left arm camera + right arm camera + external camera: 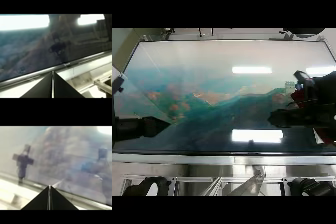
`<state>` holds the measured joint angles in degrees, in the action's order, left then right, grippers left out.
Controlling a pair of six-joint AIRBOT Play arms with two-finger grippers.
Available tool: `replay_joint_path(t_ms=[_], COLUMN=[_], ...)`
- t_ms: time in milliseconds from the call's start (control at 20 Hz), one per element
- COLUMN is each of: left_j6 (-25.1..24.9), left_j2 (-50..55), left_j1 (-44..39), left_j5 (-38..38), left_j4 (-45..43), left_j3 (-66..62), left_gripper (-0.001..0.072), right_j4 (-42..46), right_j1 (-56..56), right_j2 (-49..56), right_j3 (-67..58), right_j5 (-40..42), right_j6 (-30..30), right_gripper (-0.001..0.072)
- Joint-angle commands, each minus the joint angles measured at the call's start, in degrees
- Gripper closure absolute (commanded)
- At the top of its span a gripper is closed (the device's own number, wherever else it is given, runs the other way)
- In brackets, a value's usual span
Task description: Fold the shirts.
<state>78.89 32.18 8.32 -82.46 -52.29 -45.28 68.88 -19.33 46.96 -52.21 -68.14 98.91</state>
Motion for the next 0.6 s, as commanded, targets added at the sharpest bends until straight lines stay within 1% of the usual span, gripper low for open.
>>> replay_joint_path(t_ms=[0,200,550], left_j6=[1.09,1.07,1.07], left_j2=[-5.18,-6.84,-6.80], left_j1=[0.00,0.00,0.00], left_j5=[0.13,0.15,0.59], left_j4=[0.00,-0.20,-0.17], left_j3=[6.34,6.45,6.45], left_gripper=[0.0692,0.0691,0.0692], right_j4=[-0.59,-0.61,-0.61], right_j1=[-5.01,-5.03,-5.03], right_j2=[0.68,0.66,0.68], right_j3=[1.73,1.73,1.73], right_j5=[3.89,3.21,3.26], right_j6=[0.90,0.90,0.90], right_gripper=[0.0693,0.0693,0.0693])
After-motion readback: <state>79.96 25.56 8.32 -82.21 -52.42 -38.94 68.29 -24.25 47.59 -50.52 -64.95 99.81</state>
